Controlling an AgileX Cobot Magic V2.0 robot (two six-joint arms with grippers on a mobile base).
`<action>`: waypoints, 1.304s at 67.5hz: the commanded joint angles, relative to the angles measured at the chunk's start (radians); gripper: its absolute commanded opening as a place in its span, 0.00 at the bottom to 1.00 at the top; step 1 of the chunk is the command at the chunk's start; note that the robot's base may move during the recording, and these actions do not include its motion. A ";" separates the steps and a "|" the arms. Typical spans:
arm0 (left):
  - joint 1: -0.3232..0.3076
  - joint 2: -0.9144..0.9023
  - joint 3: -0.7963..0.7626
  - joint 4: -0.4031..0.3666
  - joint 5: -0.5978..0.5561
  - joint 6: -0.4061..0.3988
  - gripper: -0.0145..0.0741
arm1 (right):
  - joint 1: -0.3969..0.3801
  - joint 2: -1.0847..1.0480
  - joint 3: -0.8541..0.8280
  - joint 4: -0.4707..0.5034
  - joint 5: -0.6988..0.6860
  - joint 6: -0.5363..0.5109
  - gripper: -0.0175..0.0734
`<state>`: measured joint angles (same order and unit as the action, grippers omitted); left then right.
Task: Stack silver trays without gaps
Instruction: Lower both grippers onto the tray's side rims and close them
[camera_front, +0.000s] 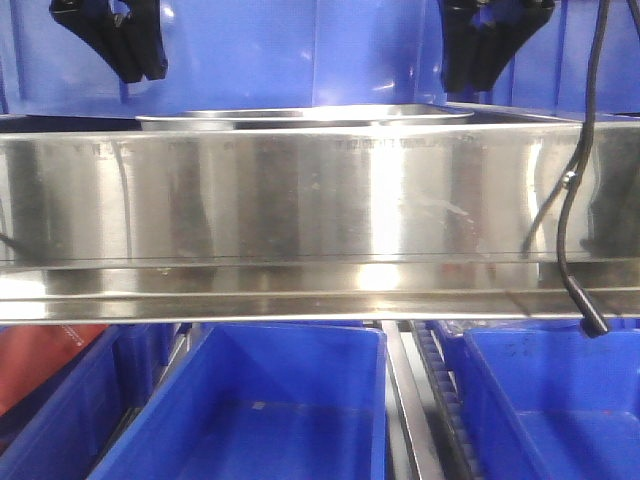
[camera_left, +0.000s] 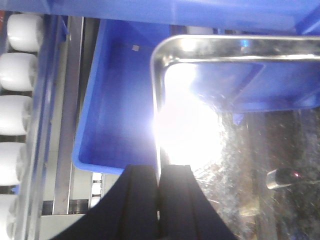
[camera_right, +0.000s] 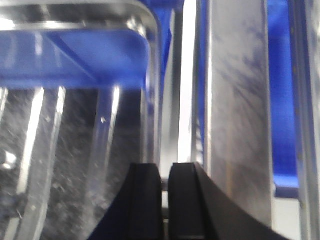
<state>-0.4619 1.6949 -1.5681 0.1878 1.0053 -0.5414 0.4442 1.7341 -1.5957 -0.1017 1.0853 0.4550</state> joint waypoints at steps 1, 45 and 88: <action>-0.004 -0.001 -0.008 0.002 -0.006 -0.005 0.15 | -0.001 -0.001 -0.009 -0.004 -0.022 0.000 0.20; -0.004 0.017 -0.008 0.002 -0.040 -0.015 0.47 | -0.007 0.016 -0.009 0.010 -0.106 0.000 0.41; -0.004 0.095 -0.008 0.000 -0.063 -0.015 0.46 | -0.026 0.069 -0.009 0.028 -0.126 0.000 0.38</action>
<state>-0.4619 1.7951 -1.5698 0.1878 0.9583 -0.5496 0.4284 1.8058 -1.5957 -0.0624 0.9814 0.4558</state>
